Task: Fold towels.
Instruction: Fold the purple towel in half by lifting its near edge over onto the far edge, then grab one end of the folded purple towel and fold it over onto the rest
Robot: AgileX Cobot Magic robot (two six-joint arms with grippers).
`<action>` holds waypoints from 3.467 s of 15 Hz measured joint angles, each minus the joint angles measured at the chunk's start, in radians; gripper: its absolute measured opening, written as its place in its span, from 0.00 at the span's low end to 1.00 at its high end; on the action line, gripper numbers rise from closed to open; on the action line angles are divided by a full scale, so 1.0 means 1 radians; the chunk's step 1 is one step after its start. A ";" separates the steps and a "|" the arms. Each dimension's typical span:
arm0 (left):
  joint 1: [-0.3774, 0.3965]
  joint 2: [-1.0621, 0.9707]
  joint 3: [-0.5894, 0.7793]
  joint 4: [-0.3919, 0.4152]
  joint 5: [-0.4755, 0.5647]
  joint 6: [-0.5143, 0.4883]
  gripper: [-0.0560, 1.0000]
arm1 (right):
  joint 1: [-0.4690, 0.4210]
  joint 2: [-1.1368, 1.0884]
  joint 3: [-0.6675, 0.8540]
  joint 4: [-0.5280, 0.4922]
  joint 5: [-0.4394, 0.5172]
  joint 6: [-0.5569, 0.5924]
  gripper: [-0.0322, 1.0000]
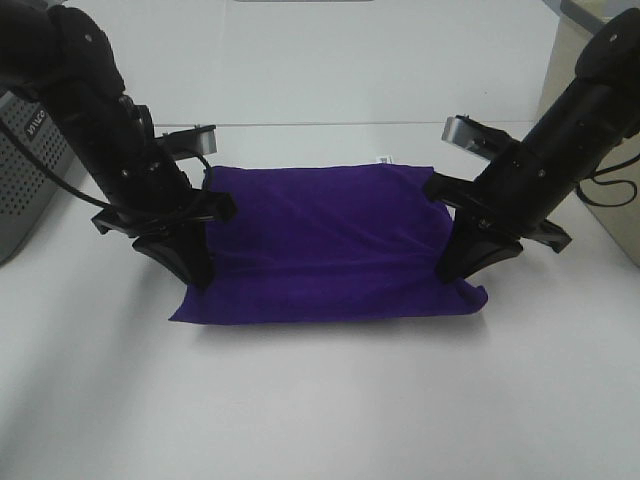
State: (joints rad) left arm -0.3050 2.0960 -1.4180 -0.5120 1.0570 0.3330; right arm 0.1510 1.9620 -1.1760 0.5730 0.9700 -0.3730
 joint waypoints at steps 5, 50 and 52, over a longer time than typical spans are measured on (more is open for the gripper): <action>0.000 -0.018 -0.043 0.004 -0.119 -0.016 0.05 | 0.000 -0.019 -0.122 -0.013 -0.054 0.007 0.05; 0.270 0.584 -0.920 -0.111 0.154 -0.116 0.77 | 0.000 0.252 -0.769 -0.306 0.244 0.237 0.76; 0.270 0.580 -0.906 -0.125 0.153 -0.115 0.77 | 0.000 0.252 -0.769 -0.306 0.244 0.245 0.76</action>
State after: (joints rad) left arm -0.0350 2.6760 -2.3240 -0.6370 1.2100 0.2180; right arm 0.1510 2.2140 -1.9450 0.2670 1.2140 -0.1280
